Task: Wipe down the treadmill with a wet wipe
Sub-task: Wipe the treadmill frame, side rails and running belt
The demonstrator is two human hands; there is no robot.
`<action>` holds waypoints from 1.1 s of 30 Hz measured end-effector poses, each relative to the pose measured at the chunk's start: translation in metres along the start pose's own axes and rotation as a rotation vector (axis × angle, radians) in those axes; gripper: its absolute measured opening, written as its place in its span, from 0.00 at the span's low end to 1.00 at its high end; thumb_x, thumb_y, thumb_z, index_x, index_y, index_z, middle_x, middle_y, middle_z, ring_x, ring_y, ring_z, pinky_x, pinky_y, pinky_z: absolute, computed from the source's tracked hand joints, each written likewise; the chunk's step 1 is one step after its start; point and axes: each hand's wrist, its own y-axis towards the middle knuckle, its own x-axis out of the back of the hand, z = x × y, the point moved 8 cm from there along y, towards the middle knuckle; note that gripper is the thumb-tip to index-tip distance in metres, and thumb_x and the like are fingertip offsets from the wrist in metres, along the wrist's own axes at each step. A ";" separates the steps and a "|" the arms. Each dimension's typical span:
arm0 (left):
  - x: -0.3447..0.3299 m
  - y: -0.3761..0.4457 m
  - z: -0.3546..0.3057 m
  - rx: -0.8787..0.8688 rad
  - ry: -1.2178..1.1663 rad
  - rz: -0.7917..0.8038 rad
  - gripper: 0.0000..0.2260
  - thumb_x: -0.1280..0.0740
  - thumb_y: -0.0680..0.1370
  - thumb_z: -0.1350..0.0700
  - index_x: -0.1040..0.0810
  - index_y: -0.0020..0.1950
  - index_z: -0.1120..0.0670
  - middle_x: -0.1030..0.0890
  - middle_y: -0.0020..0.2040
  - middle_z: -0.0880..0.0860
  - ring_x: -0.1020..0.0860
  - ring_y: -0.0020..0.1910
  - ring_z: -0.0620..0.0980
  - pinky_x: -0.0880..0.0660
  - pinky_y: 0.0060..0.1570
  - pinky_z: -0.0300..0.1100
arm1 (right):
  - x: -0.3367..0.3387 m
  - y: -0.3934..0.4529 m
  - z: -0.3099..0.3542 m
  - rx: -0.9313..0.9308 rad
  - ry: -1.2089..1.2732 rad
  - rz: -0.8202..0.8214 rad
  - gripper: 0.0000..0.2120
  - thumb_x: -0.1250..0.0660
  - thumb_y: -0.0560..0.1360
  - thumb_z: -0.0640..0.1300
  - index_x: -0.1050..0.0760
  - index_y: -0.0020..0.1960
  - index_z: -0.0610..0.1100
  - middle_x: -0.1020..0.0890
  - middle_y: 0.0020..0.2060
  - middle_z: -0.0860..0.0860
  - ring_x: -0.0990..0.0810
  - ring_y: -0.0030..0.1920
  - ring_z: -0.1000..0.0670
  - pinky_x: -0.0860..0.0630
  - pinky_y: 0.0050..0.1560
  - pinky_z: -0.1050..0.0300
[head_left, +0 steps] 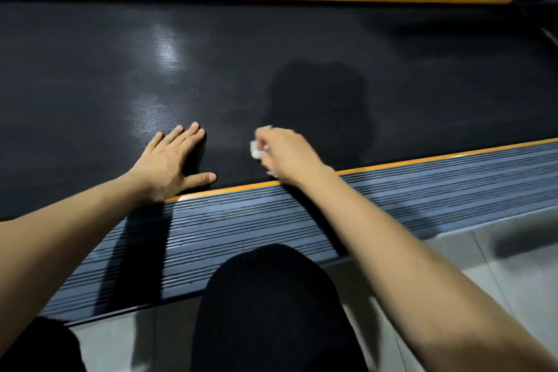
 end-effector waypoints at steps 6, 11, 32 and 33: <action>-0.001 0.001 -0.003 0.006 0.011 0.001 0.55 0.49 0.64 0.18 0.52 0.84 0.48 0.56 0.83 0.45 0.56 0.83 0.50 0.60 0.80 0.52 | 0.062 -0.054 -0.182 -0.589 -0.160 -0.146 0.05 0.33 0.75 0.42 0.27 0.50 0.45 0.19 0.51 0.38 0.20 0.52 0.36 0.26 0.48 0.47; -0.003 0.000 0.000 -0.001 0.002 -0.016 0.55 0.52 0.63 0.20 0.52 0.84 0.48 0.55 0.83 0.45 0.56 0.83 0.50 0.60 0.80 0.52 | 0.011 -0.015 -0.076 -0.338 -0.050 -0.069 0.09 0.36 0.74 0.40 0.26 0.53 0.46 0.17 0.51 0.42 0.19 0.54 0.39 0.25 0.50 0.50; 0.002 -0.002 -0.004 -0.010 0.012 -0.042 0.55 0.53 0.63 0.19 0.52 0.84 0.47 0.56 0.83 0.44 0.57 0.82 0.47 0.61 0.80 0.50 | 0.029 0.086 -0.105 -0.383 0.113 -0.278 0.11 0.33 0.68 0.42 0.23 0.50 0.46 0.18 0.49 0.43 0.17 0.49 0.40 0.20 0.51 0.49; 0.004 -0.004 -0.005 -0.018 0.004 -0.054 0.52 0.51 0.65 0.21 0.50 0.84 0.48 0.54 0.83 0.45 0.56 0.82 0.47 0.60 0.80 0.50 | 0.015 0.097 -0.068 -0.295 0.109 -0.253 0.10 0.33 0.70 0.40 0.23 0.50 0.46 0.19 0.50 0.43 0.18 0.50 0.40 0.21 0.51 0.51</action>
